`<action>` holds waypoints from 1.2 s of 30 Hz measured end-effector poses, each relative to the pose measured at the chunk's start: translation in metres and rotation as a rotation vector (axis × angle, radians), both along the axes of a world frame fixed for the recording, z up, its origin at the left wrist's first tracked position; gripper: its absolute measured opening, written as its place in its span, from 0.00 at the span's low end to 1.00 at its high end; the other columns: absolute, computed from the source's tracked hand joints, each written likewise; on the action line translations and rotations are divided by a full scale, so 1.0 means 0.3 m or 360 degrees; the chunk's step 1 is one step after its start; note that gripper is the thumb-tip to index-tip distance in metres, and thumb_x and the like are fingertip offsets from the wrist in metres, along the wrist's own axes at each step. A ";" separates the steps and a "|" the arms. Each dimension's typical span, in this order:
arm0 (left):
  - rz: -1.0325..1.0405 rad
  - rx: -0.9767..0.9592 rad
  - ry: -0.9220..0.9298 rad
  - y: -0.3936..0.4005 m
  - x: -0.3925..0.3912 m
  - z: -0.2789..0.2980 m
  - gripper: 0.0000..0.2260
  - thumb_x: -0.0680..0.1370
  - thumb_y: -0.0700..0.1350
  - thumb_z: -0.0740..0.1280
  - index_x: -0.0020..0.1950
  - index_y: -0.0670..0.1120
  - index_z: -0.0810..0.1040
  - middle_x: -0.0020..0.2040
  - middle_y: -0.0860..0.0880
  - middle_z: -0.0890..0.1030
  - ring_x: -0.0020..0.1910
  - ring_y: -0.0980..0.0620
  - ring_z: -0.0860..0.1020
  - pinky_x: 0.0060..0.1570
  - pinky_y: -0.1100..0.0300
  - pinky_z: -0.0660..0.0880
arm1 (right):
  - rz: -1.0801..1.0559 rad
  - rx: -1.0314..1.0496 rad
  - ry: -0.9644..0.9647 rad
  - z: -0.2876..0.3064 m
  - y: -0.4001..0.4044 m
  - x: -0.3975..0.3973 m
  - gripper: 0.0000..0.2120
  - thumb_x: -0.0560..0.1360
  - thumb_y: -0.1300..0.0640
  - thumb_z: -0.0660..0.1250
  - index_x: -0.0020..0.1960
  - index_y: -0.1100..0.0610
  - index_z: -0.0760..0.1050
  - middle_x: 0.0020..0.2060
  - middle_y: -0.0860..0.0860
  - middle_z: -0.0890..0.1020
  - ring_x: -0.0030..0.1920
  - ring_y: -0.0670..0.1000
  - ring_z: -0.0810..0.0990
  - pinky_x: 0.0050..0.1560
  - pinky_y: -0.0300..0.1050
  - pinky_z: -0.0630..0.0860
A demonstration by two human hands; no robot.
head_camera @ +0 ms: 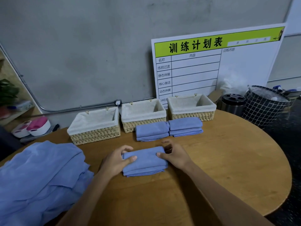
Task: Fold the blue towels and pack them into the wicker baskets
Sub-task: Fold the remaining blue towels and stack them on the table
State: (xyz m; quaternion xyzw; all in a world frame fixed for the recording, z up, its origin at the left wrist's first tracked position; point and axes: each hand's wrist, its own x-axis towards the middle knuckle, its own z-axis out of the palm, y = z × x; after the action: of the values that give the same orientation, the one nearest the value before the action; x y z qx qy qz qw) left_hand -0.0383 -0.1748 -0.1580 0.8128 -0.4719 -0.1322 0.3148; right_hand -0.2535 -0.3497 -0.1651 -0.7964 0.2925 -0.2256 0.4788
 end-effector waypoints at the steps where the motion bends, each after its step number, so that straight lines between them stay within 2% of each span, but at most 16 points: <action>1: 0.0023 0.0023 -0.0024 0.018 0.035 0.004 0.29 0.60 0.82 0.63 0.53 0.68 0.76 0.54 0.60 0.80 0.53 0.59 0.78 0.55 0.49 0.78 | -0.0002 -0.0021 0.0001 -0.006 0.015 0.045 0.25 0.71 0.49 0.77 0.64 0.53 0.73 0.52 0.48 0.81 0.52 0.48 0.80 0.52 0.46 0.80; 3: 0.0074 0.0079 -0.0094 0.044 0.097 0.019 0.25 0.63 0.78 0.66 0.54 0.66 0.76 0.54 0.60 0.80 0.55 0.57 0.78 0.55 0.48 0.78 | -0.0024 -0.0112 0.0033 -0.014 0.046 0.129 0.24 0.71 0.46 0.77 0.61 0.52 0.72 0.51 0.48 0.81 0.50 0.49 0.80 0.50 0.49 0.80; 6: 0.0123 0.0097 -0.0269 0.060 0.136 0.074 0.16 0.72 0.58 0.76 0.58 0.58 0.80 0.56 0.55 0.81 0.55 0.56 0.79 0.56 0.49 0.78 | -0.0048 -0.0149 -0.0003 -0.005 0.084 0.226 0.25 0.71 0.47 0.77 0.61 0.54 0.70 0.47 0.50 0.81 0.46 0.49 0.80 0.42 0.43 0.78; 7: 0.0100 0.0058 -0.0340 0.055 0.140 0.090 0.15 0.73 0.52 0.77 0.58 0.55 0.80 0.56 0.55 0.80 0.56 0.56 0.79 0.57 0.51 0.78 | -0.0052 -0.0151 -0.0031 -0.002 0.093 0.250 0.25 0.71 0.49 0.77 0.61 0.54 0.70 0.46 0.52 0.82 0.45 0.50 0.80 0.39 0.43 0.77; 9: -0.0006 -0.0006 -0.0436 0.036 0.134 0.111 0.12 0.74 0.47 0.77 0.56 0.53 0.83 0.54 0.56 0.80 0.53 0.59 0.78 0.55 0.58 0.77 | -0.0058 -0.0152 -0.0074 0.001 0.105 0.288 0.24 0.71 0.50 0.77 0.60 0.54 0.68 0.45 0.55 0.82 0.45 0.51 0.81 0.39 0.45 0.76; 11: -0.0106 0.0010 -0.0421 0.014 0.119 0.118 0.10 0.74 0.48 0.77 0.55 0.52 0.84 0.51 0.58 0.81 0.48 0.63 0.78 0.50 0.65 0.75 | -0.0066 -0.0153 -0.0086 -0.004 0.110 0.313 0.25 0.71 0.49 0.78 0.60 0.52 0.67 0.44 0.53 0.81 0.44 0.50 0.80 0.35 0.38 0.73; 12: -0.0131 0.0028 -0.0373 0.005 0.116 0.114 0.10 0.74 0.48 0.77 0.54 0.52 0.84 0.50 0.58 0.81 0.47 0.64 0.77 0.49 0.66 0.75 | -0.0074 -0.0157 -0.0091 -0.007 0.110 0.322 0.26 0.71 0.49 0.78 0.60 0.52 0.67 0.44 0.51 0.80 0.44 0.49 0.79 0.33 0.34 0.70; 15: -0.0123 0.0022 -0.0230 -0.003 0.129 0.089 0.10 0.73 0.49 0.78 0.53 0.53 0.84 0.50 0.56 0.81 0.48 0.62 0.78 0.50 0.59 0.77 | -0.0077 -0.0161 -0.0096 -0.013 0.101 0.333 0.27 0.69 0.47 0.78 0.61 0.52 0.67 0.42 0.48 0.79 0.43 0.46 0.78 0.33 0.31 0.68; 19: -0.0115 -0.0002 -0.0256 -0.001 0.149 0.059 0.10 0.73 0.49 0.78 0.52 0.56 0.83 0.49 0.58 0.79 0.47 0.62 0.78 0.48 0.60 0.77 | 0.0059 -0.0075 -0.0147 -0.007 0.070 0.302 0.25 0.71 0.50 0.77 0.63 0.52 0.70 0.37 0.52 0.82 0.36 0.46 0.80 0.35 0.35 0.73; 22: -0.0078 -0.0024 -0.0267 -0.011 0.167 0.054 0.10 0.72 0.48 0.78 0.51 0.57 0.83 0.48 0.58 0.80 0.47 0.61 0.78 0.48 0.59 0.77 | 0.0170 -0.0044 -0.0189 0.005 0.038 0.250 0.22 0.73 0.54 0.76 0.63 0.52 0.72 0.36 0.53 0.85 0.38 0.47 0.83 0.45 0.45 0.80; 26: -0.0044 -0.0022 -0.0282 -0.034 0.220 0.068 0.11 0.72 0.44 0.79 0.50 0.55 0.84 0.48 0.57 0.81 0.48 0.62 0.78 0.49 0.60 0.77 | 0.0110 -0.0269 -0.0086 0.004 -0.022 0.157 0.18 0.73 0.51 0.76 0.60 0.48 0.75 0.38 0.47 0.83 0.41 0.42 0.81 0.44 0.38 0.77; 30: 0.0019 0.0006 -0.0343 -0.064 0.287 0.083 0.11 0.71 0.42 0.79 0.50 0.55 0.84 0.48 0.55 0.82 0.48 0.59 0.79 0.48 0.59 0.77 | 0.0077 -0.0490 -0.0068 -0.028 -0.040 0.089 0.13 0.72 0.51 0.76 0.55 0.48 0.78 0.41 0.43 0.81 0.45 0.40 0.79 0.43 0.32 0.73; 32: 0.0039 0.0026 -0.0401 -0.084 0.308 0.087 0.11 0.71 0.42 0.79 0.51 0.54 0.85 0.49 0.55 0.83 0.48 0.58 0.80 0.49 0.57 0.77 | 0.0083 -0.0590 -0.0035 -0.045 -0.035 0.089 0.12 0.73 0.49 0.75 0.54 0.48 0.78 0.43 0.41 0.81 0.45 0.40 0.78 0.43 0.33 0.73; 36: 0.0083 0.0036 -0.0529 -0.124 0.327 0.084 0.12 0.71 0.43 0.79 0.54 0.52 0.86 0.52 0.53 0.84 0.50 0.54 0.80 0.54 0.51 0.79 | 0.0163 -0.0813 0.0041 -0.075 -0.041 0.107 0.14 0.73 0.46 0.74 0.56 0.49 0.78 0.48 0.42 0.78 0.50 0.45 0.77 0.48 0.44 0.75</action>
State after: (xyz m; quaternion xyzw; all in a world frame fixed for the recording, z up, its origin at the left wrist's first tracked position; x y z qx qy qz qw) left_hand 0.0597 -0.2119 -0.1329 0.8389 -0.4947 0.0072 0.2266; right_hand -0.2214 -0.3619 -0.1877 -0.9080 0.1915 -0.2576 0.2693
